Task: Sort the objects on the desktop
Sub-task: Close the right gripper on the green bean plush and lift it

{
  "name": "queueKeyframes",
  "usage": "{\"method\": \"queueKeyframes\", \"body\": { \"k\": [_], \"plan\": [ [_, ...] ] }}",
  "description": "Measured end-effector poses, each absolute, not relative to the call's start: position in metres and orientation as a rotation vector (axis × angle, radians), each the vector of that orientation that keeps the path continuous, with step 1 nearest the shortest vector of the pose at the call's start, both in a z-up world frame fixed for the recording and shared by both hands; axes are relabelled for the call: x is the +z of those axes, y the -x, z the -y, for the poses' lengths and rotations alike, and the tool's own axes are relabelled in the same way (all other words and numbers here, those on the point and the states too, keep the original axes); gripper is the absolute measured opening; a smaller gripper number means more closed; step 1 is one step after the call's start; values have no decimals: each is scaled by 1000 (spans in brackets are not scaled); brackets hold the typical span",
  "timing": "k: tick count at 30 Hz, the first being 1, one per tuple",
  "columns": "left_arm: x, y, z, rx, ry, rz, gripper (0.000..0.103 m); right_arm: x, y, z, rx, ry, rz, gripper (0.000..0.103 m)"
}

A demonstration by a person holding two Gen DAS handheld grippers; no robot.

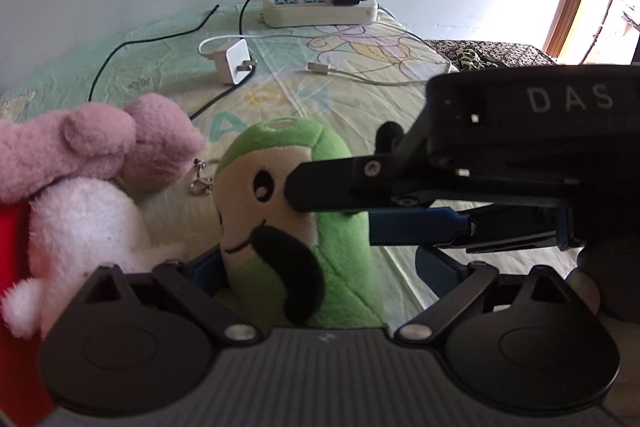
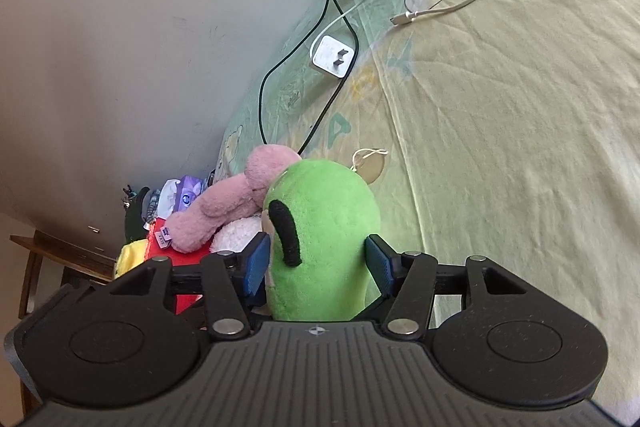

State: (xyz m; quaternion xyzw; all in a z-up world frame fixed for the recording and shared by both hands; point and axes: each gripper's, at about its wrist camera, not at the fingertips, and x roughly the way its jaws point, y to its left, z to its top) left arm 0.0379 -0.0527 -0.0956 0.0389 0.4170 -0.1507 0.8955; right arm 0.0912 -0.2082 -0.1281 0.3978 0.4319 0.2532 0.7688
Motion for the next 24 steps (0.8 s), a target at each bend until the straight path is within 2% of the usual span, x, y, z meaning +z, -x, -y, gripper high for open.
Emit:
{"method": "queueKeyframes", "body": {
  "k": [8, 24],
  "plan": [
    [-92, -31, 56, -312, -84, -879, 93, -123, -80, 206, 557, -831, -935, 52],
    [-83, 44, 46, -367, -22, -968, 93, -119, -11, 207, 552, -801, -1005, 52]
  ]
}}
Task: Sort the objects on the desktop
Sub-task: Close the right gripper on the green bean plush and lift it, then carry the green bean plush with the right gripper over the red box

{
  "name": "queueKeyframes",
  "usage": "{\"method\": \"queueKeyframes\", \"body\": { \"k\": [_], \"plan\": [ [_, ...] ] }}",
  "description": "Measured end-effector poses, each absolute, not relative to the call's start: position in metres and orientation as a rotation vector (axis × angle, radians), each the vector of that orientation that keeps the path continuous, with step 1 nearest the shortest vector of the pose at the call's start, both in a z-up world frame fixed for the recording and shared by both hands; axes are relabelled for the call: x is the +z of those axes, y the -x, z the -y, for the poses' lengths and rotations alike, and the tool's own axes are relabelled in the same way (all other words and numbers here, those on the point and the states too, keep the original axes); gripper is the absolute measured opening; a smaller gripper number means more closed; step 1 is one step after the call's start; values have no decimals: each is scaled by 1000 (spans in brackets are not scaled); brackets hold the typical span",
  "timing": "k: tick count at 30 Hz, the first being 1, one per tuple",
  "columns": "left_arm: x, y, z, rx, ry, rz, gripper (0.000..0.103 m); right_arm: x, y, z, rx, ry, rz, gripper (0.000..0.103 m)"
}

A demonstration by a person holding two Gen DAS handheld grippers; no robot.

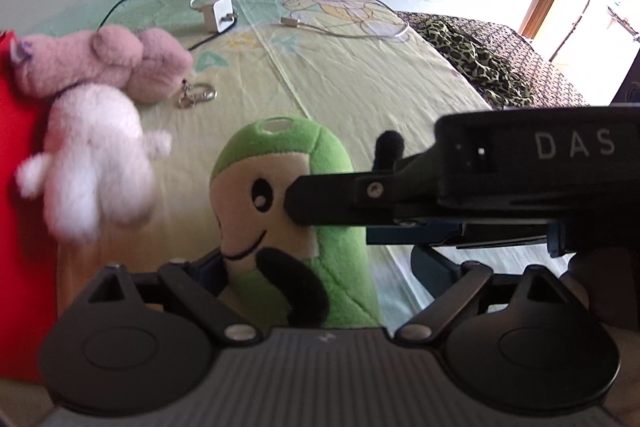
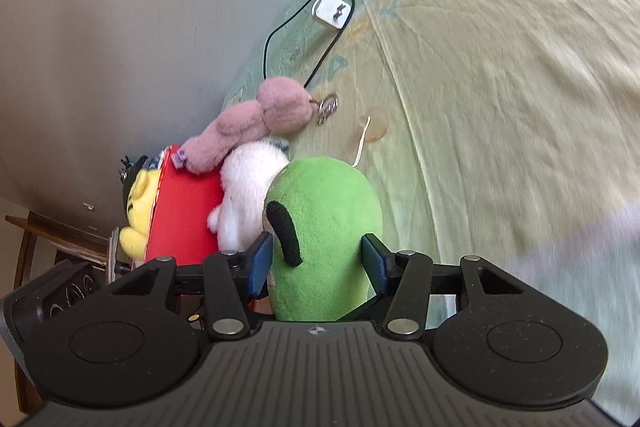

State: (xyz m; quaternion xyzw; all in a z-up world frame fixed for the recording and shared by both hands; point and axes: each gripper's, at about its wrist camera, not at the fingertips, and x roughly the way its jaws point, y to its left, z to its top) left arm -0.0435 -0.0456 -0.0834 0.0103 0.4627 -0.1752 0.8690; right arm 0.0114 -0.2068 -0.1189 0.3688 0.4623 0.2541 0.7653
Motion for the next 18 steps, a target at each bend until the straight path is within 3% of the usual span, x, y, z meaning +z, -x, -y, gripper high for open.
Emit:
{"method": "queueKeyframes", "body": {
  "k": [18],
  "plan": [
    [-49, 114, -20, -390, -17, -932, 93, -87, 39, 146, 697, -716, -1057, 52]
  ]
}}
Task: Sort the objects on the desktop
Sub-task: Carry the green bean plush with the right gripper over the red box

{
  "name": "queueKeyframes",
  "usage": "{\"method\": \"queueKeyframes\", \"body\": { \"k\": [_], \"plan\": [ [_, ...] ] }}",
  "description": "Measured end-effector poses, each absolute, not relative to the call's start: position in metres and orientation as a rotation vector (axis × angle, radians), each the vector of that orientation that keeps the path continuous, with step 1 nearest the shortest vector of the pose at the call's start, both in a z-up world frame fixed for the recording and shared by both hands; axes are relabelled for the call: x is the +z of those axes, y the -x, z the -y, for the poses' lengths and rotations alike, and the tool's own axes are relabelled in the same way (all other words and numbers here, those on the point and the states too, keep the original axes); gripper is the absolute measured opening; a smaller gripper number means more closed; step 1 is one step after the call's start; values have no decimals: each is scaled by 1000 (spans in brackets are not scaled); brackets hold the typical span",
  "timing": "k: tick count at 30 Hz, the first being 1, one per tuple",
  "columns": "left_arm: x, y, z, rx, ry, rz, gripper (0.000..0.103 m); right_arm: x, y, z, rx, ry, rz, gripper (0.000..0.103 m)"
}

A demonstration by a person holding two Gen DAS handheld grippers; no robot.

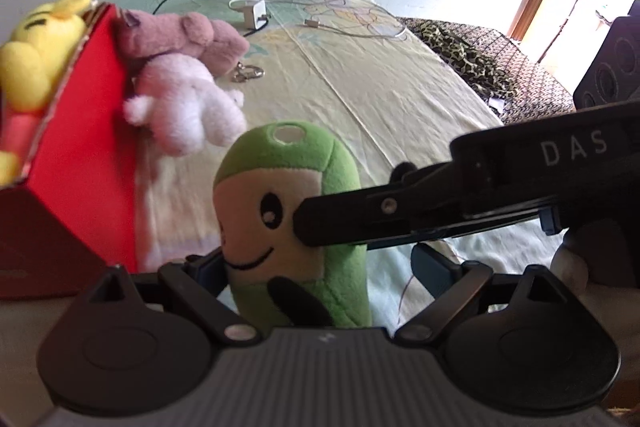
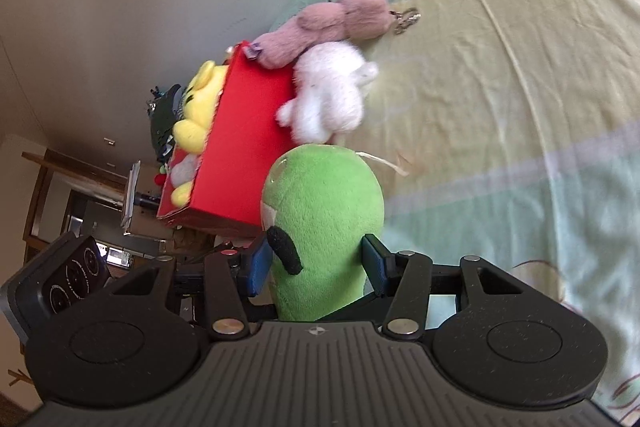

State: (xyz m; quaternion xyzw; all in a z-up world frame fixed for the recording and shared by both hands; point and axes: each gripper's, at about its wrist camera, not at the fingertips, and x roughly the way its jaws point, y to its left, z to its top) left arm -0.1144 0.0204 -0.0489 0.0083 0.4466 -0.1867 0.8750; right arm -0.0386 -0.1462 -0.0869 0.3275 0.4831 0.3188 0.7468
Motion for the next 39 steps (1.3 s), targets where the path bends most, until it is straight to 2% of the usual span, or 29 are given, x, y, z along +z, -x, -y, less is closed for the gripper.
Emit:
{"method": "queueKeyframes", "body": {
  "k": [15, 25, 32, 39],
  "plan": [
    [22, 136, -107, -643, -71, -685, 93, -11, 94, 80, 571, -759, -776, 52],
    [71, 127, -171, -676, -68, -495, 93, 41, 88, 23, 600, -664, -570, 52],
    [87, 108, -226, -609, 31, -448, 97, 48, 59, -26, 677, -651, -577, 52],
    [69, 83, -261, -536, 84, -492, 97, 40, 30, -66, 679, -629, -620, 52]
  ]
}}
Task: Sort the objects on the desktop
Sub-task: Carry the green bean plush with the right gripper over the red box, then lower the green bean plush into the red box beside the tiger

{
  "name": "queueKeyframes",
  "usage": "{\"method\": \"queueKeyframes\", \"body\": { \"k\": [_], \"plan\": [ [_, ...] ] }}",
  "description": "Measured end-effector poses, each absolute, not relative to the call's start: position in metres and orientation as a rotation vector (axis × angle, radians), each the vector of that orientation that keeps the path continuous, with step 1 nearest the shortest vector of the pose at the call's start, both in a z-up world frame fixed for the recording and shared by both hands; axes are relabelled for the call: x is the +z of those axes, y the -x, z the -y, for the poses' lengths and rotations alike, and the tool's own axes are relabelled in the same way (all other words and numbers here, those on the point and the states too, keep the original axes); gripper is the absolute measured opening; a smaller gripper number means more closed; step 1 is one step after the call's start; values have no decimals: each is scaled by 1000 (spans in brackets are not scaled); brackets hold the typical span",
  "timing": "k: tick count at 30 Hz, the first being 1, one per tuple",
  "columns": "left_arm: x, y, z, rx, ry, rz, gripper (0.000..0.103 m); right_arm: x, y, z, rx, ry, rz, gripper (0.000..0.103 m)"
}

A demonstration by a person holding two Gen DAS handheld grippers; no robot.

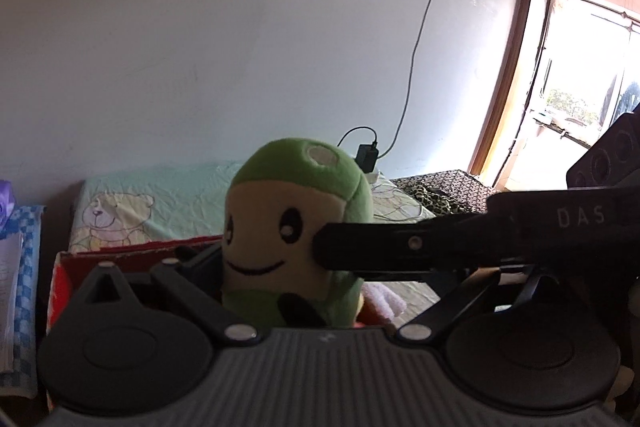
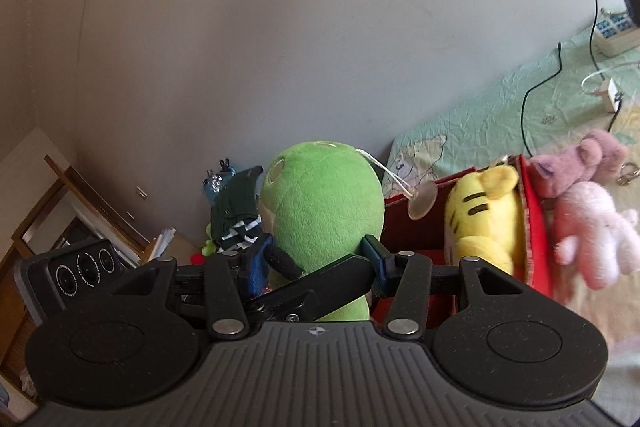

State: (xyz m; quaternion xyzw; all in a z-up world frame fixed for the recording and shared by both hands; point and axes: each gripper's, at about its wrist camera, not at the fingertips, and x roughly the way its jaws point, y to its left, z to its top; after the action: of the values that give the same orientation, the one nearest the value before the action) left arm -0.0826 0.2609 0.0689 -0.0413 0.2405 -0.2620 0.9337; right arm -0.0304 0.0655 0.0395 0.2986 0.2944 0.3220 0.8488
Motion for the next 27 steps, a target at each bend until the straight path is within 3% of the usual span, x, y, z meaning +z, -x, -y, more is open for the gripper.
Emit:
{"method": "queueKeyframes", "body": {
  "k": [12, 18, 27],
  "plan": [
    [11, 42, -287, -522, 186, -683, 97, 5, -6, -93, 555, -558, -827, 51],
    [-12, 26, -282, -529, 169, -782, 96, -6, -17, -97, 491, -501, -917, 44],
    [-23, 24, -279, -484, 115, -812, 97, -17, -27, -113, 458, -419, -961, 44]
  ]
}}
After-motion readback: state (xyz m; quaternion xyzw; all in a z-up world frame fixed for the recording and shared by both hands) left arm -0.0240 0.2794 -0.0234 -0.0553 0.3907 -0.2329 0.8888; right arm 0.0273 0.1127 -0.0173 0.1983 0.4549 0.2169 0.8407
